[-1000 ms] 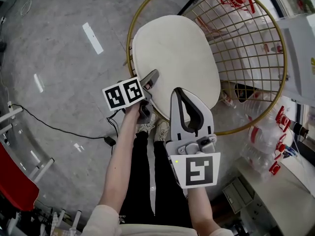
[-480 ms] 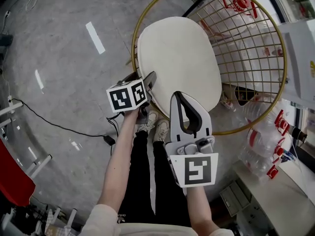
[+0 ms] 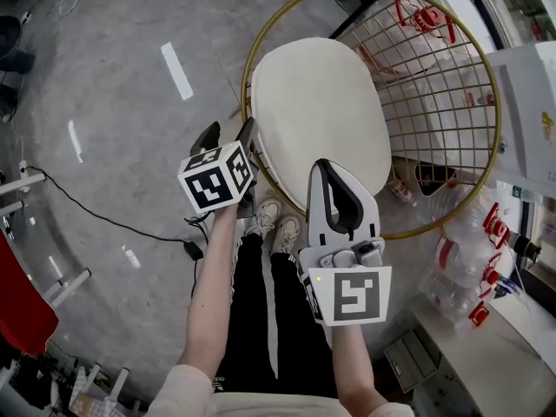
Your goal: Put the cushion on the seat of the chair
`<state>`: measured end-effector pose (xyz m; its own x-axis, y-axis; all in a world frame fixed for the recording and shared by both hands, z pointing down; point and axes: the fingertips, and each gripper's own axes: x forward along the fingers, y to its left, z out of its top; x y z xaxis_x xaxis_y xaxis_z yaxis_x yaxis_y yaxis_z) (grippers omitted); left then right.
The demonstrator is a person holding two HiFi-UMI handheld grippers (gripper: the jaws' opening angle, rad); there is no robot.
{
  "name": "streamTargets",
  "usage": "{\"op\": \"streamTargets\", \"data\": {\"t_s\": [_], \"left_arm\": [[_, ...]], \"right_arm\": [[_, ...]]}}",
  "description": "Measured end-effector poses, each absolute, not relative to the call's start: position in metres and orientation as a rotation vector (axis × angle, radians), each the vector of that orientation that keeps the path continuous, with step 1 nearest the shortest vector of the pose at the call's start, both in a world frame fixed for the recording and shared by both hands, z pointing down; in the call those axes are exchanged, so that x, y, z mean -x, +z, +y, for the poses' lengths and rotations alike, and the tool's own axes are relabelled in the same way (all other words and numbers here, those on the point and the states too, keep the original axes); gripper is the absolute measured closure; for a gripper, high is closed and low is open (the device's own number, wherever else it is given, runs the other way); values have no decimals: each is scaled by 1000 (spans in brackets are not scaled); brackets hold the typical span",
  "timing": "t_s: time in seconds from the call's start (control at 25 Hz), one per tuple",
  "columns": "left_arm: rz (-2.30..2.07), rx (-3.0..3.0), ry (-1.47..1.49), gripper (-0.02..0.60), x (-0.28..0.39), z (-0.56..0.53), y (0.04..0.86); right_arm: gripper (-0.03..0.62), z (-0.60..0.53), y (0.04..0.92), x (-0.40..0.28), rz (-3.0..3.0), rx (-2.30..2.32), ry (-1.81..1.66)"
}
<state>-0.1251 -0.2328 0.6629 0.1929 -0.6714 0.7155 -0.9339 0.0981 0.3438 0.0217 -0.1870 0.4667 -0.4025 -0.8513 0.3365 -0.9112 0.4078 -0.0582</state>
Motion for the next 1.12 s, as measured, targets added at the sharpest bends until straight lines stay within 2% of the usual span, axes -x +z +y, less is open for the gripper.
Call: {"op": "streamTargets", "data": {"t_s": [0.16, 0.4, 0.52, 0.76, 0.92, 1.0, 1.12], "left_arm": [[-1812, -1840, 464, 269, 134, -250, 580], [-2122, -2054, 228, 367, 130, -258, 417], [-2216, -2137, 48, 387, 121, -253, 326], [-2333, -2261, -175, 430, 118, -219, 185], [-2383, -2387, -264, 537, 131, -206, 106], [-2351, -2440, -323, 568, 141, -203, 69], [-2230, -2505, -382, 568, 135, -188, 39]], "right_arm": [[576, -189, 447, -26, -2423, -1574, 319], [576, -199, 384, -33, -2471, -1636, 221], [576, -205, 338, -39, -2504, -1695, 175], [576, -205, 237, -35, -2595, -1786, -13], [576, -205, 150, -15, -2632, -1838, -257], [576, -205, 106, -4, -2629, -1893, -326], [576, -190, 60, 1, -2660, -1932, -338]]}}
